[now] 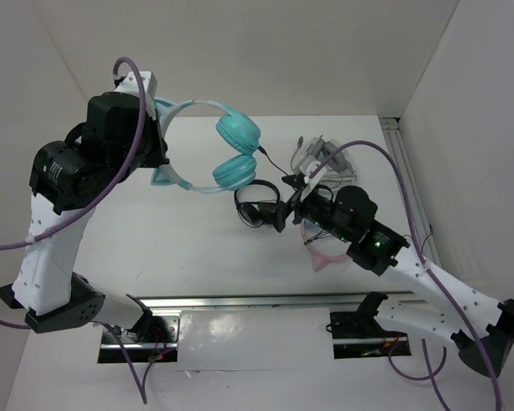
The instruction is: Wrap the headphones
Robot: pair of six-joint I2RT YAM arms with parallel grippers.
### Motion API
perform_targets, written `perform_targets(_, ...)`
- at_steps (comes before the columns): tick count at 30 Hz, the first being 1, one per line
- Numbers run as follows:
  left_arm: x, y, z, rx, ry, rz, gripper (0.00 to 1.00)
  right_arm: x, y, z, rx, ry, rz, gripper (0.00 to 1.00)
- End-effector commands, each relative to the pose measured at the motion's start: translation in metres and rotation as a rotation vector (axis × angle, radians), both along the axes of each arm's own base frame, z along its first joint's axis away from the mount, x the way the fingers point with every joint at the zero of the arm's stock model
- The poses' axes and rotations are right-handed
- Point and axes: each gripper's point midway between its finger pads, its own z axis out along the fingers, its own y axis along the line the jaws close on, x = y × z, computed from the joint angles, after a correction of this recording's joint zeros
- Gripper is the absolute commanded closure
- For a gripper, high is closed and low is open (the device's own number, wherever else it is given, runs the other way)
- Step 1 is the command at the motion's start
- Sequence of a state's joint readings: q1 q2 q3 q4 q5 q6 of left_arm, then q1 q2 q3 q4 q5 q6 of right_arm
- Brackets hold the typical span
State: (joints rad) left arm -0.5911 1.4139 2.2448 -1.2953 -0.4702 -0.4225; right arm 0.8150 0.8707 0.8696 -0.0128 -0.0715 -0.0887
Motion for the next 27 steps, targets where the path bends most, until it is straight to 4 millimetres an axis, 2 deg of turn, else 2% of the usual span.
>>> perform_targets(1, -0.009, 0.008, 0.023, -0.094, -0.069, 0.022, 1.0, 0.024, -0.003, 0.053, 0.131, -0.179, -0.095, 0.06)
perform_targets(2, -0.01, 0.012, 0.022, -0.093, -0.068, 0.034, 1.0, 0.029, 0.005, 0.042, 0.106, -0.158, -0.085, 0.17)
perform_targets(4, -0.015, 0.022, 0.026, -0.116, -0.09, 0.073, 1.0, 0.031, 0.012, 0.033, 0.085, -0.144, -0.054, 0.27)
perform_targets(5, -0.016, 0.026, 0.024, -0.114, -0.088, 0.082, 1.0, 0.034, 0.012, 0.03, 0.077, -0.139, -0.053, 0.28)
perform_targets(8, -0.02, 0.037, 0.035, -0.143, -0.129, 0.12, 1.0, 0.029, 0.012, 0.02, 0.086, -0.124, -0.037, 0.49)
perform_targets(9, -0.023, 0.041, 0.04, -0.146, -0.143, 0.131, 1.0, 0.028, 0.006, 0.026, 0.107, -0.145, -0.046, 0.53)
perform_targets(10, -0.024, 0.043, 0.045, -0.165, -0.157, 0.151, 1.0, 0.026, 0.005, 0.016, 0.102, -0.126, -0.033, 0.55)
perform_targets(11, -0.029, 0.046, 0.05, -0.173, -0.17, 0.151, 1.0, 0.027, 0.004, 0.015, 0.107, -0.119, -0.031, 0.55)
perform_targets(13, -0.037, 0.054, 0.066, -0.226, -0.221, 0.183, 1.0, 0.026, 0.001, 0.014, 0.116, -0.108, -0.008, 0.51)
perform_targets(16, -0.049, 0.065, 0.079, -0.285, -0.274, 0.221, 1.0, 0.032, 0.002, -0.004, 0.105, -0.069, 0.013, 0.48)
perform_targets(20, -0.053, 0.073, 0.087, -0.317, -0.314, 0.257, 1.0, 0.044, 0.003, -0.019, 0.105, -0.036, 0.02, 0.55)
perform_targets(21, -0.055, 0.074, 0.09, -0.333, -0.323, 0.259, 1.0, 0.044, 0.007, -0.026, 0.093, -0.021, 0.037, 0.6)
perform_targets(24, -0.061, 0.081, 0.102, -0.363, -0.361, 0.283, 1.0, 0.05, 0.007, -0.026, 0.108, -0.017, 0.043, 0.62)
perform_targets(25, -0.062, 0.082, 0.104, -0.369, -0.368, 0.283, 1.0, 0.053, 0.006, -0.032, 0.103, -0.01, 0.041, 0.7)
perform_targets(27, -0.061, 0.081, 0.108, -0.4, -0.379, 0.288, 1.0, 0.056, 0.006, -0.034, 0.117, 0.012, 0.045, 0.72)
